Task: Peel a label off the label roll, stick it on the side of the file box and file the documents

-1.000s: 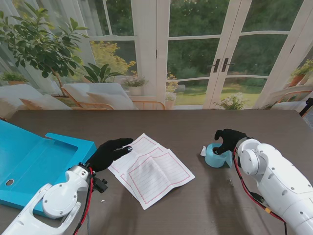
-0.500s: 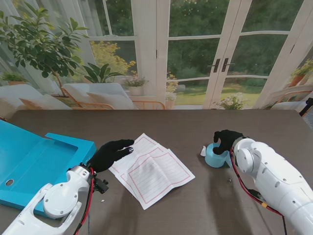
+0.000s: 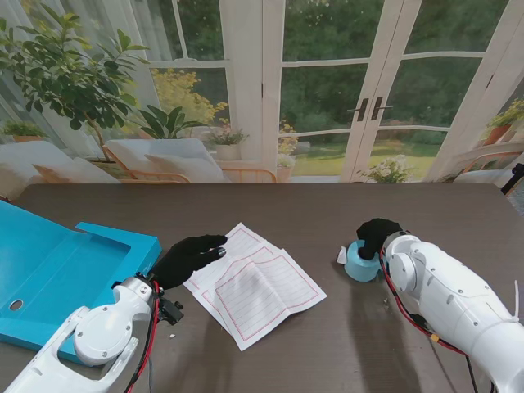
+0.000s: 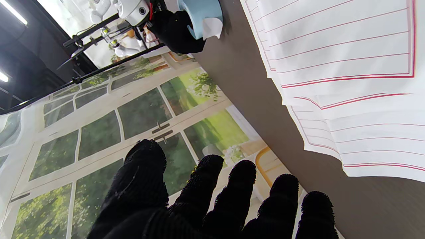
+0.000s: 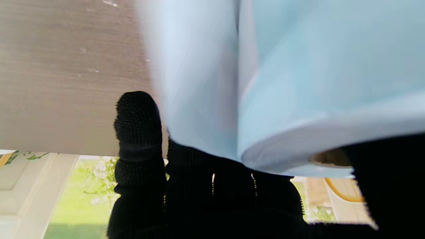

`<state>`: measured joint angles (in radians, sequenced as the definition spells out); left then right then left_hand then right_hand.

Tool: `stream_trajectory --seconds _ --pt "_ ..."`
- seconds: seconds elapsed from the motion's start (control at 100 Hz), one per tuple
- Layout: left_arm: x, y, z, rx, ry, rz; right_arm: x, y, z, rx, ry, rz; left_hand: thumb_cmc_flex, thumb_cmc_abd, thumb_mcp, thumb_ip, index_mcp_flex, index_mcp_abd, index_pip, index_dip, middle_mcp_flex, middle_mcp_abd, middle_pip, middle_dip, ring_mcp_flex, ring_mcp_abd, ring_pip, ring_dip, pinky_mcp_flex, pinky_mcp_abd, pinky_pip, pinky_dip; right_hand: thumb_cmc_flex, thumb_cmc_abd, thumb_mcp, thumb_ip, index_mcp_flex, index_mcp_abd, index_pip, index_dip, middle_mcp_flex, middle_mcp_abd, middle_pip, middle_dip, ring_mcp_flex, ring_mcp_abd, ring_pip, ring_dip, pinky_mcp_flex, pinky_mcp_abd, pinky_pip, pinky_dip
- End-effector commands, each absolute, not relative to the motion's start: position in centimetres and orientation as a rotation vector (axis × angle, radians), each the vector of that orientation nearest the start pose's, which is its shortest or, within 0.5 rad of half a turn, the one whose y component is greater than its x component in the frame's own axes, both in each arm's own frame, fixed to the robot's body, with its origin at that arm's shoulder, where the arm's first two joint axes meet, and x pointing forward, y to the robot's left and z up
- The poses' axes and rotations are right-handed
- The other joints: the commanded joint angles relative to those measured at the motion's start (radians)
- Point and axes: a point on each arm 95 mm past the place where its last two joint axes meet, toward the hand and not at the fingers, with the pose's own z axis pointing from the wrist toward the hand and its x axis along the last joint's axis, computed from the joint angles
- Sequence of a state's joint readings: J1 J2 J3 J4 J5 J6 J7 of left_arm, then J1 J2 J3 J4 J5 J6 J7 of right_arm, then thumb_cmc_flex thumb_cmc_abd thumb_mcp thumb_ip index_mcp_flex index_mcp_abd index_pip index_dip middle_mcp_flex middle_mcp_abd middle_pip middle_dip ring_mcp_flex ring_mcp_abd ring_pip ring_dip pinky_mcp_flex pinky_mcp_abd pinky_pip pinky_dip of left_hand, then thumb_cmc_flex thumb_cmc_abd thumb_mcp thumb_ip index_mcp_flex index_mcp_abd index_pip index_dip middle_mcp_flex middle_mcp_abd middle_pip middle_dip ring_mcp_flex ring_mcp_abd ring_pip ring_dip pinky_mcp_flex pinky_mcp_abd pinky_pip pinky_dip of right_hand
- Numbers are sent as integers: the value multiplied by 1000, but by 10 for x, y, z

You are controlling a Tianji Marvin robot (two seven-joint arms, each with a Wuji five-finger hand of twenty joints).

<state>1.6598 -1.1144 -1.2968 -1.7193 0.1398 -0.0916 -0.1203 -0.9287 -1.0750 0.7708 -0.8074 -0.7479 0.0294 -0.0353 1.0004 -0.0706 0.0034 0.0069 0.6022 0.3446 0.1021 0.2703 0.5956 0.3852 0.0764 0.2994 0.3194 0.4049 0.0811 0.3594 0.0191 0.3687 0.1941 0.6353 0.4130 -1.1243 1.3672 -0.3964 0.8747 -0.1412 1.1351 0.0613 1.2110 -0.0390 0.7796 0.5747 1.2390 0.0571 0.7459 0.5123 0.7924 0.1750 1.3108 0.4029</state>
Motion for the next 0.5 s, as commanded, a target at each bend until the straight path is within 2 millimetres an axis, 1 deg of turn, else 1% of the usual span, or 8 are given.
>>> stream_trajectory --seconds 0.0,0.05,0.14,0.22,0.25,0.35,0.47,0.49 --pt "377 -11 -306 -1980 1105 -2114 533 -89 -377 1380 1620 1036 -19 36 -10 -2 20 -5 3 -1 22 -2 4 11 15 2 11 4 3 -19 -15 -5 91 -28 29 -36 149 -96 105 -40 95 -11 -5 37 70 8 89 57 -6 -11 87 -14" --pt "377 -11 -306 -1982 1105 -2114 533 -89 -379 1379 1622 1045 -19 38 -10 -3 18 -5 2 -2 23 -1 5 11 15 3 11 4 4 -18 -15 -5 92 -23 33 -35 169 -85 110 -40 120 4 -2 57 74 10 175 98 36 -10 112 -3" --pt "377 -12 -306 -1985 1105 -2114 533 -88 -382 1373 1631 1067 -19 42 -10 -3 20 -6 2 -2 24 -1 5 11 17 3 11 5 4 -17 -15 -5 91 -8 46 -31 171 -70 125 -29 142 26 13 91 78 -14 321 147 111 -30 149 27" --pt "377 -12 -306 -1987 1104 -2115 533 -86 -385 1384 1614 1097 -19 46 -10 -4 21 -6 3 -2 25 0 5 11 18 4 12 5 6 -17 -14 -4 91 -3 90 -33 147 -69 168 -15 146 41 29 135 78 -34 422 180 169 -41 162 63" --pt "377 -12 -306 -1987 1104 -2115 532 -85 -386 1393 1594 1115 -18 46 -11 -4 22 -6 3 -1 26 1 5 11 18 6 11 5 6 -17 -14 -4 94 -12 112 -35 139 -66 185 -5 149 48 34 149 78 -38 450 191 187 -42 164 75" --pt "377 -12 -306 -1989 1100 -2116 531 -82 -388 1431 1518 1174 -16 50 -11 -5 23 -5 3 -2 28 2 6 11 20 5 12 6 7 -16 -14 -4 98 -48 195 -53 118 -73 225 27 155 52 45 188 78 -44 507 219 222 -38 154 107" --pt "377 -12 -307 -1993 1098 -2117 529 -77 -387 1498 1397 1246 -15 52 -11 -7 24 -4 3 -2 28 3 5 11 20 5 12 6 8 -17 -14 -4 114 -37 199 -48 101 -87 256 52 154 49 49 203 77 -43 523 230 232 -32 140 121" --pt "377 -12 -307 -1994 1098 -2116 528 -76 -386 1511 1374 1258 -15 52 -12 -7 24 -5 3 -2 28 2 5 11 20 5 12 6 8 -17 -14 -4 116 -35 198 -47 99 -87 259 55 152 55 50 206 77 -42 524 231 232 -31 139 122"
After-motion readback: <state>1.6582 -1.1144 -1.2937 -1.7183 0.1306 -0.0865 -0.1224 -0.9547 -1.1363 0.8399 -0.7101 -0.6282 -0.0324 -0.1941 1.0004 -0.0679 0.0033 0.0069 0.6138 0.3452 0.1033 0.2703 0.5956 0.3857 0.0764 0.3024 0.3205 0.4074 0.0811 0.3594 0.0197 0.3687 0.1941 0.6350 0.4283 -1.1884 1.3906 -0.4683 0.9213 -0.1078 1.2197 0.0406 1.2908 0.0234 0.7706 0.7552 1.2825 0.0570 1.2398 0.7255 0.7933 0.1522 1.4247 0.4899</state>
